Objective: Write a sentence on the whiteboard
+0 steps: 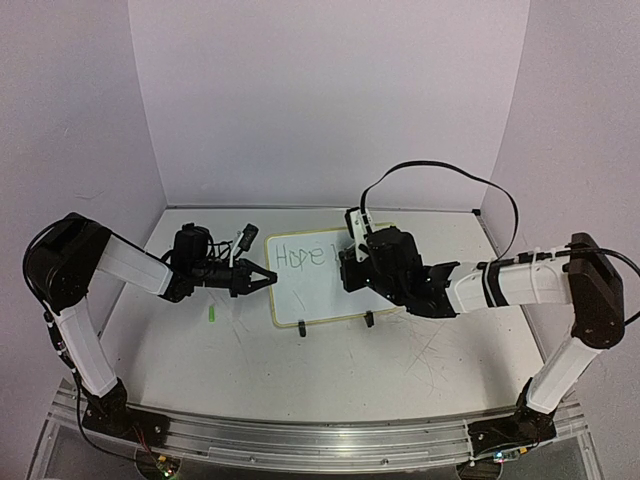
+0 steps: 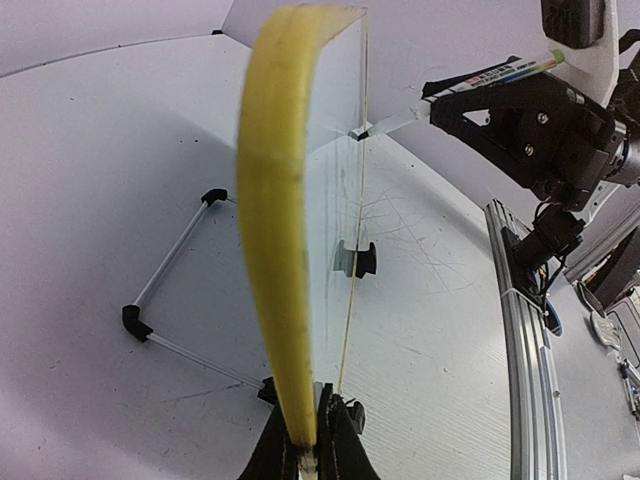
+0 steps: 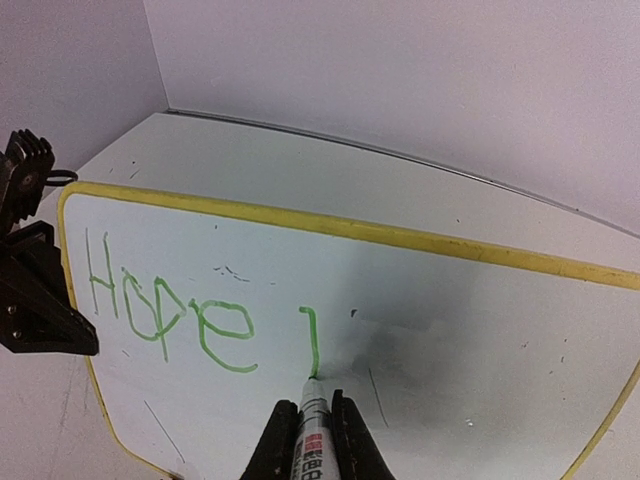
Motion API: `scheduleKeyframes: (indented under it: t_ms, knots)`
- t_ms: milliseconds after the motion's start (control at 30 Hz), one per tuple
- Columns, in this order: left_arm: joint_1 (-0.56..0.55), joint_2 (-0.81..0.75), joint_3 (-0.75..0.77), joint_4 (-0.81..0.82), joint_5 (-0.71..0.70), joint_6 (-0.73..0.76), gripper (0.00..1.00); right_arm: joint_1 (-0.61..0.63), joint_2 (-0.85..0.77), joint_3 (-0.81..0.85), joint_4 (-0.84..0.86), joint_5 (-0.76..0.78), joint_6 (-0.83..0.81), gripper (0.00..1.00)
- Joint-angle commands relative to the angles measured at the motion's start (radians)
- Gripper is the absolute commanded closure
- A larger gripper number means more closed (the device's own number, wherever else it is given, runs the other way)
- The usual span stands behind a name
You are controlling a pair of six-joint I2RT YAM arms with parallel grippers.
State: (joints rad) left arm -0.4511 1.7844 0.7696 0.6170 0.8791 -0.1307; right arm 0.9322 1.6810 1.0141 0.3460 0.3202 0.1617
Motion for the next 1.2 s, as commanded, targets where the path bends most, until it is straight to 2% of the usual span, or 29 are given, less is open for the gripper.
scheduleKeyframes:
  t_ms: [0, 1167]
  knots:
    - [0.011, -0.025, -0.003, -0.026, -0.134, 0.06, 1.0, -0.002, -0.007, -0.014, -0.028, 0.012, 0.023, 1.0]
    - [0.009, -0.02, -0.003, -0.029, -0.134, 0.063, 1.0, -0.028, 0.018, 0.076, 0.037, 0.072, -0.025, 1.0]
